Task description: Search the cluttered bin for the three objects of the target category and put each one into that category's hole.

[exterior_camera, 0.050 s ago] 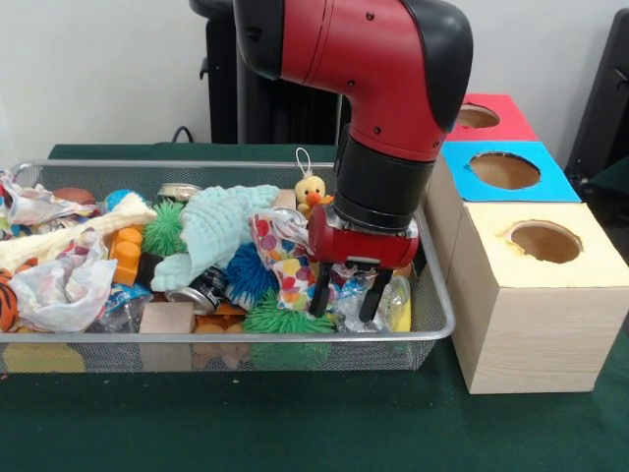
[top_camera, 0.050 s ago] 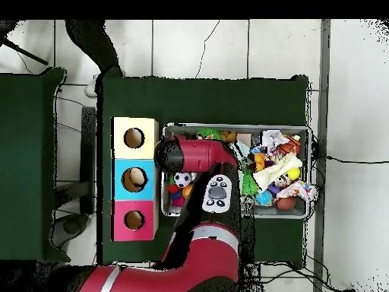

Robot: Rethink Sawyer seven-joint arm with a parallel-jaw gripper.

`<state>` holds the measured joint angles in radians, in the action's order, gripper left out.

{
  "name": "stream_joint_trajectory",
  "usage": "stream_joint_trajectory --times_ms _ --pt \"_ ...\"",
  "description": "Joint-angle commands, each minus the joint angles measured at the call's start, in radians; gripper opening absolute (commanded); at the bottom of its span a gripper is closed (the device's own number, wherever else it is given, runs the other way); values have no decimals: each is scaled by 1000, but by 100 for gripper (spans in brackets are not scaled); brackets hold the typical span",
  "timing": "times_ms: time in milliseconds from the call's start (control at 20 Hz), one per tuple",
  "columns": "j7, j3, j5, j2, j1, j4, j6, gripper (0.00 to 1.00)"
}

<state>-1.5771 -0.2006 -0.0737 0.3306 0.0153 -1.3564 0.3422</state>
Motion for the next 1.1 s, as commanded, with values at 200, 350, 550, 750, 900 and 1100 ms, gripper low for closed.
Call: stream_joint_trajectory --times_ms 200,350,550,750,900,1100 --pt "-188 69 27 16 -5 -108 11 100" --pt "-196 65 33 13 -11 -104 14 100" --pt "-215 59 41 -2 -25 -97 1 100" --pt "-222 54 49 -13 -33 -89 -4 100" --pt "-220 52 54 -19 -34 -84 -5 100" --pt "-213 52 57 -20 -32 -82 -3 100"
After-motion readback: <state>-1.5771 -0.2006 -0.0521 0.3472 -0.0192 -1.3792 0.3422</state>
